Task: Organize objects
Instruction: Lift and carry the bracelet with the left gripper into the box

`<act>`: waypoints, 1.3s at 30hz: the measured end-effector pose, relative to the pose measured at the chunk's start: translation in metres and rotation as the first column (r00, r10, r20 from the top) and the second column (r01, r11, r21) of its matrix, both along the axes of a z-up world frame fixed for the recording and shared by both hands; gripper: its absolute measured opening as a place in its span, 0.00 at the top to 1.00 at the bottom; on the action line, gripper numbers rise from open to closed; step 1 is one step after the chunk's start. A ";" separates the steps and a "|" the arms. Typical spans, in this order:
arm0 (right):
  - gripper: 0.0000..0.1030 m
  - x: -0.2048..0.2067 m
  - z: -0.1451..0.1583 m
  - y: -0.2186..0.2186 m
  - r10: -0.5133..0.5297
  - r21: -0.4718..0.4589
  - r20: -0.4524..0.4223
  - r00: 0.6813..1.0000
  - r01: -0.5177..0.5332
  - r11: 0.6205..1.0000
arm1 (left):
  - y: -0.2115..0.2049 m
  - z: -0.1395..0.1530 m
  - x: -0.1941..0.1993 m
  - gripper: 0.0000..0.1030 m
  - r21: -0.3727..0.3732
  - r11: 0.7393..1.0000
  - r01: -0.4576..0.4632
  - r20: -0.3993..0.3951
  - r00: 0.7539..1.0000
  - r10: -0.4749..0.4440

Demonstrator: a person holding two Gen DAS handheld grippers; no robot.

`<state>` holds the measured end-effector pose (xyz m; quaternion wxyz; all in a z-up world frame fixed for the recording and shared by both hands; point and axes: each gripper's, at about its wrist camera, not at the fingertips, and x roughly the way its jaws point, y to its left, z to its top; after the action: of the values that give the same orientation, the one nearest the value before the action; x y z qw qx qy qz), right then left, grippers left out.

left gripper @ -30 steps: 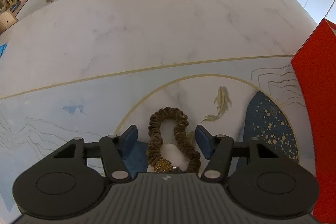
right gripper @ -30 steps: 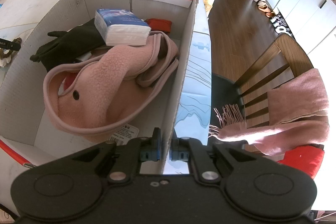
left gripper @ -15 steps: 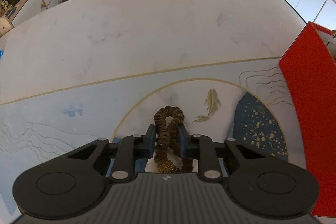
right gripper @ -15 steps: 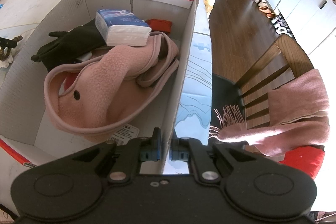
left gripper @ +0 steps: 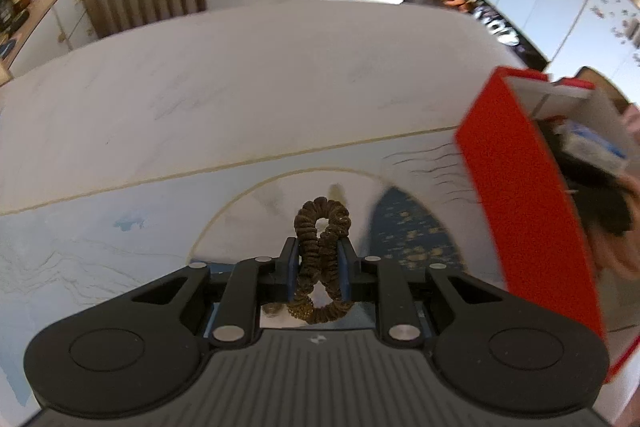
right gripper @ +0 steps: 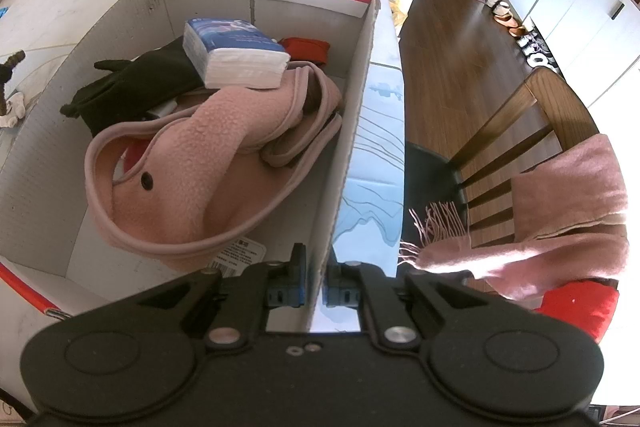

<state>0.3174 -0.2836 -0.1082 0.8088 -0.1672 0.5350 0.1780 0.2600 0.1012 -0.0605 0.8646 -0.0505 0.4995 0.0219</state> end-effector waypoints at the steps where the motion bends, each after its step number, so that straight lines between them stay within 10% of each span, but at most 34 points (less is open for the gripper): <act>1: 0.94 0.000 0.000 0.000 0.000 0.000 0.000 1.000 0.000 1.000 | -0.004 0.005 -0.002 0.82 -0.011 1.000 0.014 0.012 1.000 -0.014; 21: 0.93 0.001 0.002 0.007 0.008 0.003 0.004 1.000 -0.008 1.000 | -0.122 0.085 -0.010 0.82 -0.082 0.920 0.384 0.166 0.915 -0.368; 39: 0.93 -0.002 0.001 0.006 0.008 0.020 0.005 1.000 -0.008 1.000 | -0.217 0.040 0.006 0.82 -0.094 0.828 0.553 0.037 0.833 -0.552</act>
<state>0.3159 -0.2773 -0.1071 0.8111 -0.1619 0.5304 0.1861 0.2655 -0.1157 -0.0204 0.8324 0.0523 0.4896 -0.2543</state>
